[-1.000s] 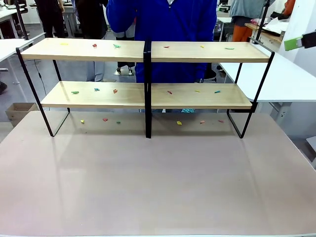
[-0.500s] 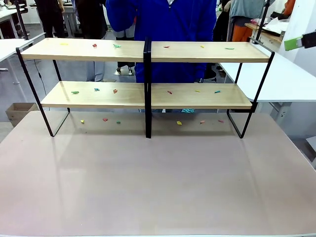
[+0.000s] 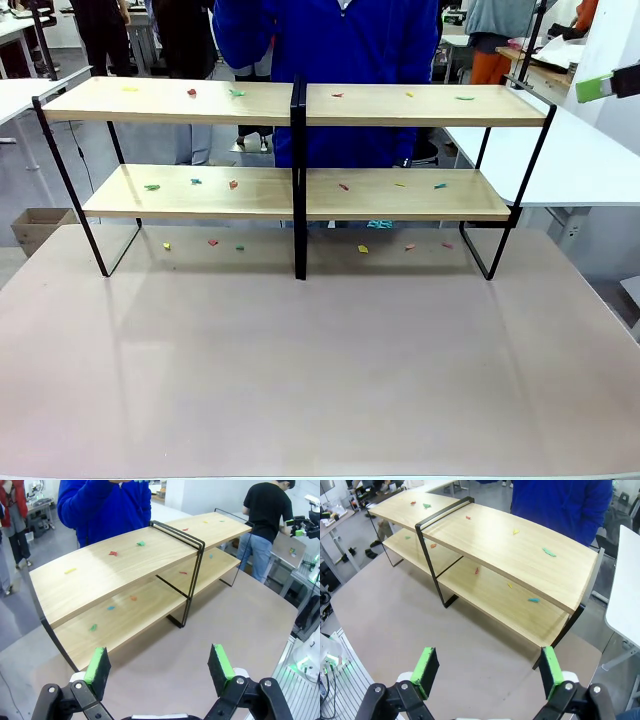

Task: Clean the shelves.
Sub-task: Pick up the Duster when the human hands it over.

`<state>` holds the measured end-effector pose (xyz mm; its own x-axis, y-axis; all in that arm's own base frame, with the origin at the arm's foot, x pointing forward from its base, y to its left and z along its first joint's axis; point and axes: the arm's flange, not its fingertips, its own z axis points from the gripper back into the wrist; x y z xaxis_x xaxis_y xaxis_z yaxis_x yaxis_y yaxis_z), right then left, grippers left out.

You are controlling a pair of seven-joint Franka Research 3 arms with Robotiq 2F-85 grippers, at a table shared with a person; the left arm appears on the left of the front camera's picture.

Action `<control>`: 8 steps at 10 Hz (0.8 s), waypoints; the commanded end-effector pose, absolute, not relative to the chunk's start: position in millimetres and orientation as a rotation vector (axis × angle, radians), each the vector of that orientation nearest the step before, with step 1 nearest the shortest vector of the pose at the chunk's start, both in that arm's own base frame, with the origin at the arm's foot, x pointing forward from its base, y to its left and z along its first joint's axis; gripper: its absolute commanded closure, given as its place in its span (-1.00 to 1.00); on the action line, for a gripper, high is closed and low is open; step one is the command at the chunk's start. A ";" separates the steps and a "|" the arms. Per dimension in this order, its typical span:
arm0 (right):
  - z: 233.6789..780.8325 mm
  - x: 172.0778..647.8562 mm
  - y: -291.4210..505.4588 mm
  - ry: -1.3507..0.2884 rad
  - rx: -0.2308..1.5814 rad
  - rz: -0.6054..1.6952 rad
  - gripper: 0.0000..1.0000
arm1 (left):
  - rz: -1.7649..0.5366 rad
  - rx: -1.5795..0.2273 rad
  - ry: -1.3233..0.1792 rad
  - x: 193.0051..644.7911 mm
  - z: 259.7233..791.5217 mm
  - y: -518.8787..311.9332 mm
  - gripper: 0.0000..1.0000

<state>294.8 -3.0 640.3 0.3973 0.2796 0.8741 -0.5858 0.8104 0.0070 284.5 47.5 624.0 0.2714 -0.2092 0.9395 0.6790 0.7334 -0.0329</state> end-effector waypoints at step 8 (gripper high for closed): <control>640.7 293.9 -2.1 -1.028 0.343 0.573 -1.00 | -0.636 -0.515 -1.034 303.7 647.8 39.1 -1.00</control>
